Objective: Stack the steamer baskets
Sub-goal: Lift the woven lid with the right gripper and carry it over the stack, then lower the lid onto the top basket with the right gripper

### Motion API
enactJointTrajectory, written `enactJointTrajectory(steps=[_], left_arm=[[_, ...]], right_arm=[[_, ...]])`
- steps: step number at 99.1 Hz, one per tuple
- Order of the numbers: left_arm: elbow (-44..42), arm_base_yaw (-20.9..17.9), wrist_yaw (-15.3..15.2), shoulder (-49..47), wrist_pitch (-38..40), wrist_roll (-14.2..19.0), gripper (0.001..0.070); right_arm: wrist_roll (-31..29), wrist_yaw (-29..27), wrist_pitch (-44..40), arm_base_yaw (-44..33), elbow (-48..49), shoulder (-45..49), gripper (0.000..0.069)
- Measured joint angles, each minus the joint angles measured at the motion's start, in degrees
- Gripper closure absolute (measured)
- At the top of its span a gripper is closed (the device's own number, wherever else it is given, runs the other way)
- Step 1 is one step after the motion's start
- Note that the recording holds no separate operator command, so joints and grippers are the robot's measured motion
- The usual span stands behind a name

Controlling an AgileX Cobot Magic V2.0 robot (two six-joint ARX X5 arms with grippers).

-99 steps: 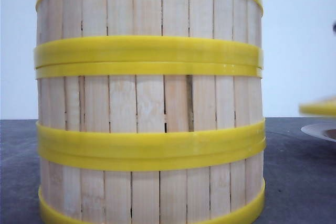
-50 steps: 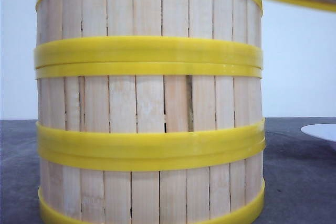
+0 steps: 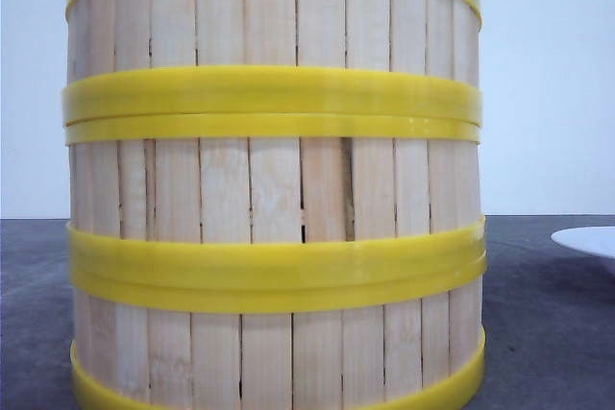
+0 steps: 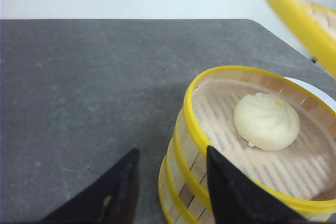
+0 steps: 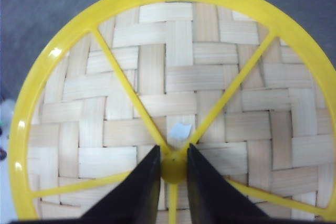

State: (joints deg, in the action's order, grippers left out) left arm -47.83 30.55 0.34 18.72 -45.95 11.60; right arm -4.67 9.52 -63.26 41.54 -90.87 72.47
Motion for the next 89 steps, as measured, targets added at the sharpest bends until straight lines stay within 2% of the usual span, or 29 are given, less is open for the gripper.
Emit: enactJointTrajectory(steps=[34, 89], left_arm=[[0.0, 0.0, 0.0, 0.0, 0.0, 0.0, 0.0481], [0.0, 0.0, 0.0, 0.0, 0.0, 0.0, 0.0481]], right_arm=[[0.2, -5.1, 1.3, 8.7, 0.0, 4.5, 0.0633], [0.5, -5.2, 4.1, 10.7, 0.0, 8.2, 0.0633]])
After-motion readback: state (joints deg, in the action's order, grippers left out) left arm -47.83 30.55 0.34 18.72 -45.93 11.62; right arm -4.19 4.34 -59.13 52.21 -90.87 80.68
